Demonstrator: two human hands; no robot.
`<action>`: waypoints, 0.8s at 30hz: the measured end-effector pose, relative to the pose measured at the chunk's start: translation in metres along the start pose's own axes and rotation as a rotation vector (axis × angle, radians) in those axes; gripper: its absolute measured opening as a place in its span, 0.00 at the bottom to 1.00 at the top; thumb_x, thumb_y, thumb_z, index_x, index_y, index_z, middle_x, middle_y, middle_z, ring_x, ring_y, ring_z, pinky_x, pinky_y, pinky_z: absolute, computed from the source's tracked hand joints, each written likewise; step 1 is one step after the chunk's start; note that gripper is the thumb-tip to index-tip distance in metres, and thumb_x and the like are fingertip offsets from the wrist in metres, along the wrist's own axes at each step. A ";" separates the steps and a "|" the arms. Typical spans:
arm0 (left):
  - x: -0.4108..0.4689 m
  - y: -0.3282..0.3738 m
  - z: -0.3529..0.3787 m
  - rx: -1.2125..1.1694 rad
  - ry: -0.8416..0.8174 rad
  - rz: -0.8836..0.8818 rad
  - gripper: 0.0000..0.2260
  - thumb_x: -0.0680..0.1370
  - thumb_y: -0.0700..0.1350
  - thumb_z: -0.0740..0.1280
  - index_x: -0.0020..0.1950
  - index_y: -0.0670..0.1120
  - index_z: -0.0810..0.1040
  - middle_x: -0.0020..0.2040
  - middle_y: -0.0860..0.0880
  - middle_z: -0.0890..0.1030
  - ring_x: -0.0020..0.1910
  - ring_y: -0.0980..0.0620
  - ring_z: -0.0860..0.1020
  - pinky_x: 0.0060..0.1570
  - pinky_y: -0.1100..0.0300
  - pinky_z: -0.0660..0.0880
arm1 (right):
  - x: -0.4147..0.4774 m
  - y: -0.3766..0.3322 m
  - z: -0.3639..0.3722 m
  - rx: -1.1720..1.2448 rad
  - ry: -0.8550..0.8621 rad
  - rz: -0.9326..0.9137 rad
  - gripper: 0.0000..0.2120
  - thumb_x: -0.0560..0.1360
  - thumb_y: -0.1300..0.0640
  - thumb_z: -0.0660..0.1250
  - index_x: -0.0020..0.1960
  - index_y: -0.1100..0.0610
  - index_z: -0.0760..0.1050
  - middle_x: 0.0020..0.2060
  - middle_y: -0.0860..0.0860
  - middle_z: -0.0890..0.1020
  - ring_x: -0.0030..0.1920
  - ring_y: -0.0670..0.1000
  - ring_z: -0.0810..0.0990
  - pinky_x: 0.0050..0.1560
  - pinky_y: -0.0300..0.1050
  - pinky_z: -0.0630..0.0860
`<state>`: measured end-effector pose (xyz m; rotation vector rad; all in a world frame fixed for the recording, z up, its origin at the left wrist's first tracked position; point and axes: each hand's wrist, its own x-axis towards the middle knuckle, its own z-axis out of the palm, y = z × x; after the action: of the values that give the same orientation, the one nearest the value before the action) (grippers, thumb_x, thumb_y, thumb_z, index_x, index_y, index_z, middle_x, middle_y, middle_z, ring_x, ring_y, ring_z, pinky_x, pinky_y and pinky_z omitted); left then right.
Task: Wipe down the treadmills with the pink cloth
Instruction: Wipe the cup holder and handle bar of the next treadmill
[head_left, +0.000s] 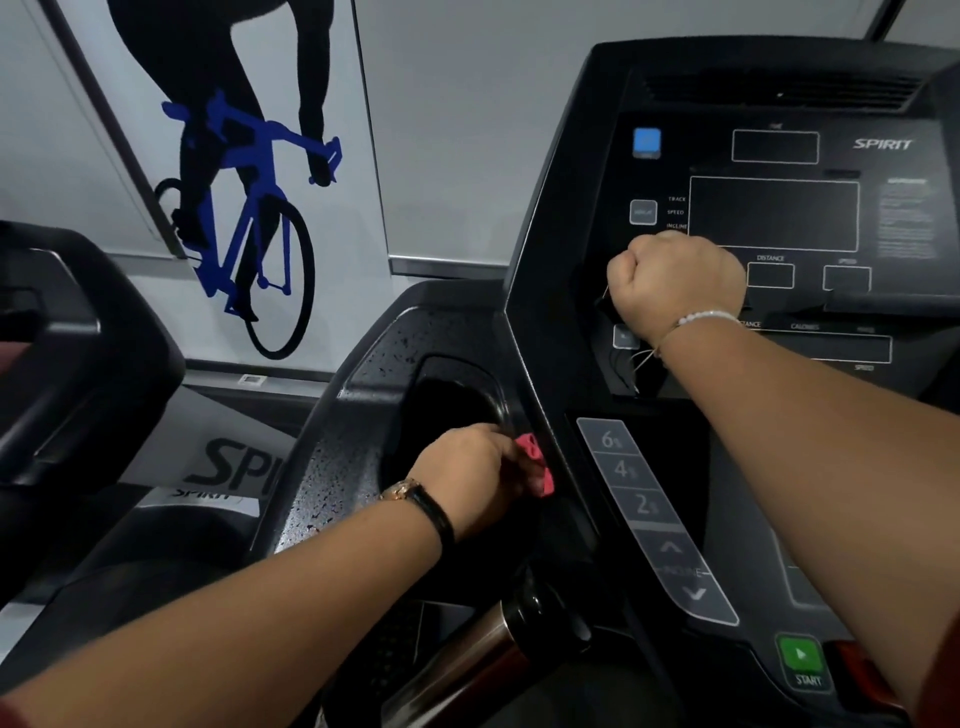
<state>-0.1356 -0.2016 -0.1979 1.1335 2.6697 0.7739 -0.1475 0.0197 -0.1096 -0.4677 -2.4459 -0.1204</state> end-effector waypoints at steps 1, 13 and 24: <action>0.006 -0.001 0.002 -0.064 0.012 -0.081 0.05 0.74 0.44 0.69 0.47 0.51 0.84 0.49 0.51 0.82 0.49 0.53 0.79 0.52 0.60 0.74 | 0.000 0.000 0.000 0.003 0.005 0.000 0.16 0.72 0.50 0.46 0.35 0.56 0.67 0.34 0.52 0.71 0.36 0.55 0.68 0.36 0.47 0.61; 0.007 -0.005 0.007 -0.250 0.093 -0.236 0.08 0.75 0.43 0.69 0.53 0.47 0.80 0.53 0.47 0.77 0.48 0.49 0.79 0.47 0.60 0.77 | 0.001 -0.001 0.001 0.000 0.120 0.023 0.13 0.72 0.51 0.55 0.46 0.57 0.75 0.44 0.54 0.75 0.47 0.58 0.71 0.45 0.52 0.66; -0.064 -0.019 -0.014 0.185 -0.086 0.143 0.13 0.73 0.63 0.62 0.55 0.65 0.78 0.59 0.60 0.72 0.56 0.59 0.71 0.58 0.69 0.66 | 0.008 -0.019 -0.017 0.073 -0.121 0.134 0.23 0.74 0.49 0.58 0.68 0.51 0.65 0.69 0.52 0.64 0.70 0.55 0.59 0.66 0.63 0.56</action>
<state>-0.1069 -0.2633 -0.1999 1.3802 2.6551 0.4924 -0.1505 0.0010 -0.0908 -0.6202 -2.5177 0.0542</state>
